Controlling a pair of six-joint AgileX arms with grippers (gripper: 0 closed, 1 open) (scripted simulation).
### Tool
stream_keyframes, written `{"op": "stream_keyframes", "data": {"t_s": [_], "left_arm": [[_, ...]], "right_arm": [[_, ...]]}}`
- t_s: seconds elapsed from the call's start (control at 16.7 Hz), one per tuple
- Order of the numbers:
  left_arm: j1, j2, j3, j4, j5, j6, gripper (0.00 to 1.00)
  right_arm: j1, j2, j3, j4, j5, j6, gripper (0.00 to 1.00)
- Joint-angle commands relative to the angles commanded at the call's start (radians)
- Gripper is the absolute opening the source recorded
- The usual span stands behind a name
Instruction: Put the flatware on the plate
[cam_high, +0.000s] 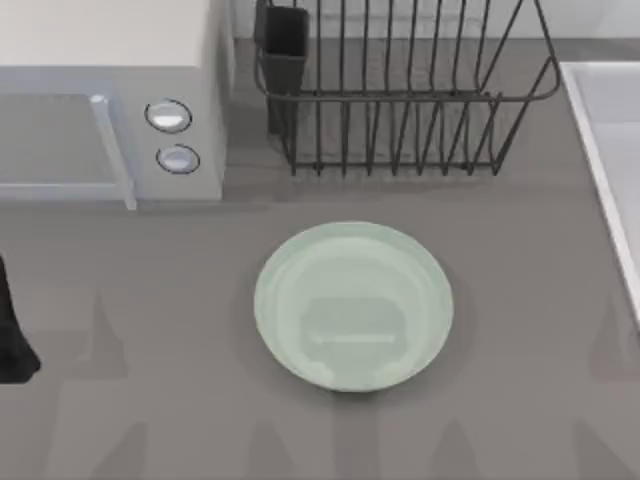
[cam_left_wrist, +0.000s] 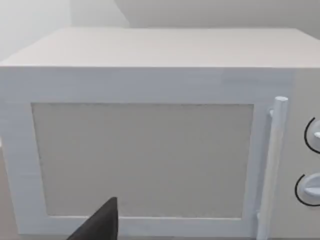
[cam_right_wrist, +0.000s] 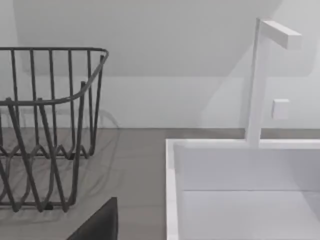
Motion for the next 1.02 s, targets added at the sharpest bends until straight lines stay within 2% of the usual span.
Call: {"op": "stream_keyframes", "data": {"t_s": [0.24,0.48,0.66,1.02], "left_arm": [[0.009,0.031,0.030,-0.023,-0.001,0.008,1.00],[0.051,0.221,0.205,-0.150,-0.002,0.053,1.00],[0.097,0.474,0.403,-0.295,0.000,0.104,1.00],[0.205,1.124,0.847,-0.641,0.003,0.221,1.00]], "right_arm": [[0.000,0.000,0.000,0.000,0.000,0.000,1.00],[0.000,0.000,0.000,0.000,0.000,0.000,1.00],[0.000,0.000,0.000,0.000,0.000,0.000,1.00],[0.000,0.000,0.000,0.000,0.000,0.000,1.00]]}}
